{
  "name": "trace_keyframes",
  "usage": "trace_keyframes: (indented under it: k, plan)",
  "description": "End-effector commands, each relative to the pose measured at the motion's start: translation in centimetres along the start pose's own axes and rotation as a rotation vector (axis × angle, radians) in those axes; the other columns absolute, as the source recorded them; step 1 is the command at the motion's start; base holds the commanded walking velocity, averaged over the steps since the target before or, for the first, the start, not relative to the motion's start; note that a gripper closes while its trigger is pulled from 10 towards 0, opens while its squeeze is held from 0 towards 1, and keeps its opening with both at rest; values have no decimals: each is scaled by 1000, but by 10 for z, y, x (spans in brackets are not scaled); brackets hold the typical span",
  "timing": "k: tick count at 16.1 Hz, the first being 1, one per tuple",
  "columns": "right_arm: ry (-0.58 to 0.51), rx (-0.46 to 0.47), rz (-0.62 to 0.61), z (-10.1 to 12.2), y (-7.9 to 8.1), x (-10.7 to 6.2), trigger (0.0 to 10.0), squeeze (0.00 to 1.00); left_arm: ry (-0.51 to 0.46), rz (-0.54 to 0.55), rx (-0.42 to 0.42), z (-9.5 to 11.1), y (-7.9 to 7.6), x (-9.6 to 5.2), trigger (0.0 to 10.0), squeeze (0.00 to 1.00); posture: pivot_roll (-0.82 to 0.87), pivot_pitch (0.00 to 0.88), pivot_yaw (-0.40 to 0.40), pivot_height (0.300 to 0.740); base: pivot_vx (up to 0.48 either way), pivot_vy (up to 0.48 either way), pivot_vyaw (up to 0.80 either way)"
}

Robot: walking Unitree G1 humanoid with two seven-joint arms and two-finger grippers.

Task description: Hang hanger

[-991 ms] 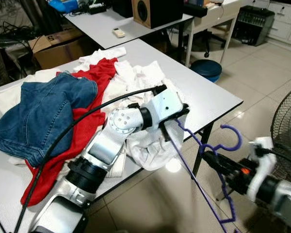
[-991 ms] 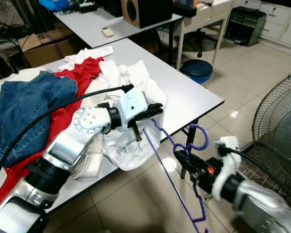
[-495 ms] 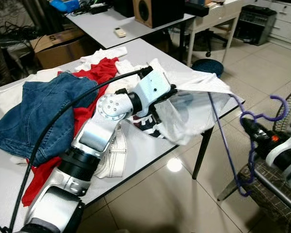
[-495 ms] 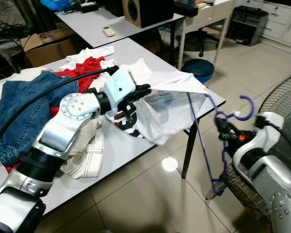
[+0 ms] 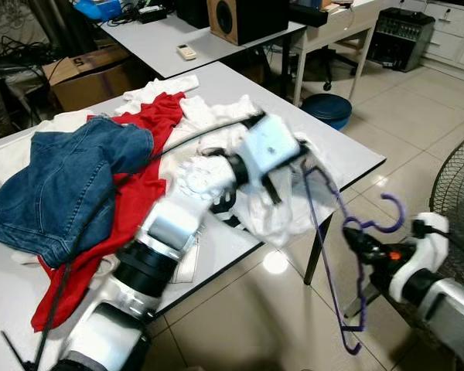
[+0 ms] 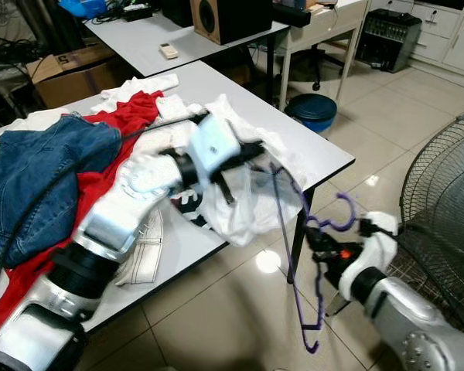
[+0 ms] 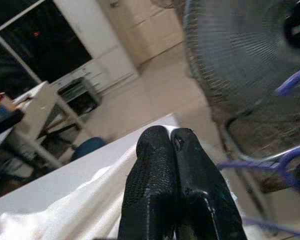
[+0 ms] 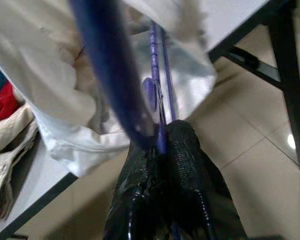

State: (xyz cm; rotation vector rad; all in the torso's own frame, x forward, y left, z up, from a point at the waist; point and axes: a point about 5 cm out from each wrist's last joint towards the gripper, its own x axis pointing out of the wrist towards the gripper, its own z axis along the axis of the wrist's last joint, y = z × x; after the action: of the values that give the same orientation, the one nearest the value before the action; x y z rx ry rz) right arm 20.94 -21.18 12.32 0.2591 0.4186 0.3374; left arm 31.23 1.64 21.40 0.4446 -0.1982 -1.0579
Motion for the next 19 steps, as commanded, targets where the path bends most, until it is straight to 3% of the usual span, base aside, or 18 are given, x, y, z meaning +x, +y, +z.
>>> trace_keyframes:
  k: [1,8,9,10,11,12,16,18,19]
  plan:
    - [-16,-42,89,5,15,4,10000,0,-14,-29,10,2,-7,3,0,0,-167,16,106,740,0,0,0]
    - [-168,-158,141,34,28,21,10000,0,-2,-67,-11,-5,-19,7,0,0,-169,16,104,740,0,0,0]
    - [-200,-143,125,38,27,22,10000,0,1,-74,-16,-6,-20,7,1882,0,-165,15,100,740,0,0,0]
    - [-226,-125,89,41,23,25,10000,0,16,-63,-34,-11,-23,6,10000,0,-163,16,98,740,0,0,0]
    - [-230,-113,82,41,21,26,10000,0,22,-76,-83,-15,-24,4,10000,0,-157,15,95,740,0,0,0]
    - [-228,-110,80,40,21,27,10000,0,27,-82,-104,-17,-24,1,10000,1000,-154,15,93,740,0,0,0]
    - [-237,-42,32,36,11,27,10000,0,45,-85,-130,-27,-21,-20,10000,1000,-146,19,90,740,0,0,0]
    - [-212,0,-25,32,-1,24,10000,0,70,-99,-130,-35,-21,-33,10000,1000,-146,19,89,740,0,0,0]
    - [-194,38,-86,27,-14,20,10000,0,136,-80,-109,-47,-19,-43,10000,1000,-146,19,89,740,0,0,0]
